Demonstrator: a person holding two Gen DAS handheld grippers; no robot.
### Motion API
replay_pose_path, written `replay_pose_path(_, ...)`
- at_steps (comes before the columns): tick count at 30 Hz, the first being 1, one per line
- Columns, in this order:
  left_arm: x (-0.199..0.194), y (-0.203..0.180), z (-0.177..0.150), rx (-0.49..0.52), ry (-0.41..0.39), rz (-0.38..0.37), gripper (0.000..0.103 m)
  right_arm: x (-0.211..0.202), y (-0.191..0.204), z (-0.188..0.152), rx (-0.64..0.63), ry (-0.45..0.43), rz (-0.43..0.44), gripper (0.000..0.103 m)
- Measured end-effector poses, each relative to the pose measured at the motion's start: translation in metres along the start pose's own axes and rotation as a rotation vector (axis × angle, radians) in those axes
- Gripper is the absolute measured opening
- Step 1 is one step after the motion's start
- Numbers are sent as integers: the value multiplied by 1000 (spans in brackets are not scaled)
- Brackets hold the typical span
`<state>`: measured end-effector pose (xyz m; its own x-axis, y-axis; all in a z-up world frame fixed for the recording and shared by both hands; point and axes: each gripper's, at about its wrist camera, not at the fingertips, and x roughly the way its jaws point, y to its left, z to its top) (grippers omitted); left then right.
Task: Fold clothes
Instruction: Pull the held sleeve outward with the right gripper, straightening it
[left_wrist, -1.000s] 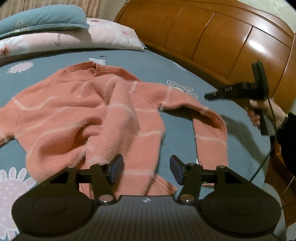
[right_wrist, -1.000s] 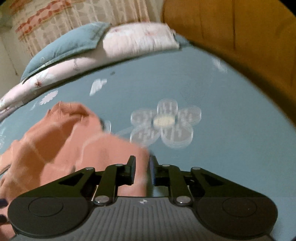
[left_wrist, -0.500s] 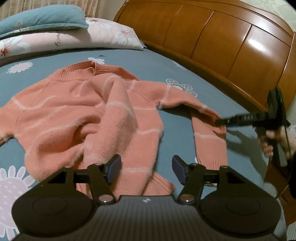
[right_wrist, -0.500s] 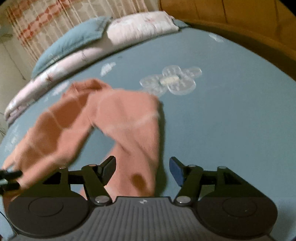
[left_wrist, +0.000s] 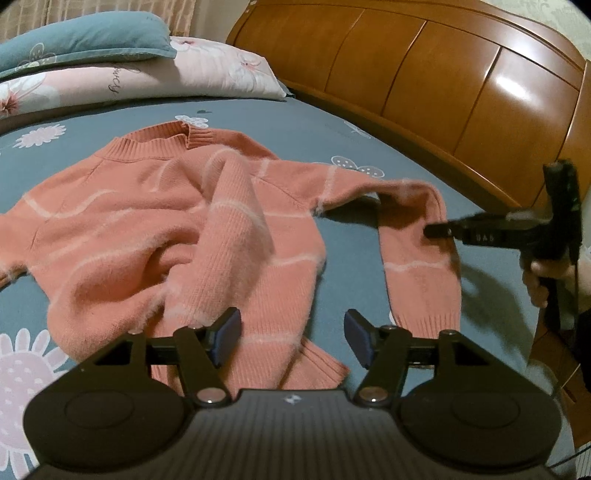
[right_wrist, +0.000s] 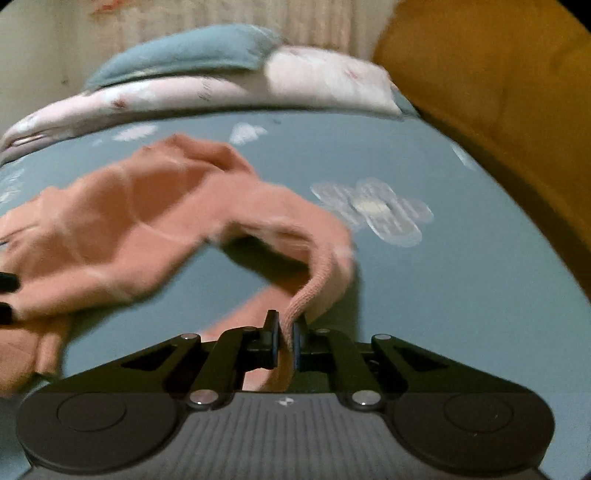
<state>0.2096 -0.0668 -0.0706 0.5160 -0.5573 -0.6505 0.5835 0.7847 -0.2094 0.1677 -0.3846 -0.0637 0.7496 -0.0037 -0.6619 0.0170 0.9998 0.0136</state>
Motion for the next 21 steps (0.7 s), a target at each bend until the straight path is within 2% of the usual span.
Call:
replay_pose_path(3,0,1,0,-5,-2,-4,62,1,30,13,-79,-29,49,10)
replay_pose_path(6,-1,3,0,-9,-3,-9,62,8,58,20,-124,-36,136,10)
replay_pose_path(8,-2,4,0,-11,-4,-13,62,19,80,21,-157,-12,188,10)
replay_pose_path(11,-2,6,-1,-17,-6,-20,62,40,105,15,-183,42,212,12)
replay_pose_path(15,-2,8,-2,-25,-10,-27,63,56,105,0,-117,105,229,19)
replay_pose_path(16,-2,8,-2,-28,-12,-28,63,55,103,-2,-100,101,238,25)
replay_pose_path(18,-1,10,-3,-38,-13,-31,63,53,100,-6,-63,98,261,51)
replay_pose_path(21,-1,12,-3,-57,-17,-36,63,50,100,-12,-28,97,293,71)
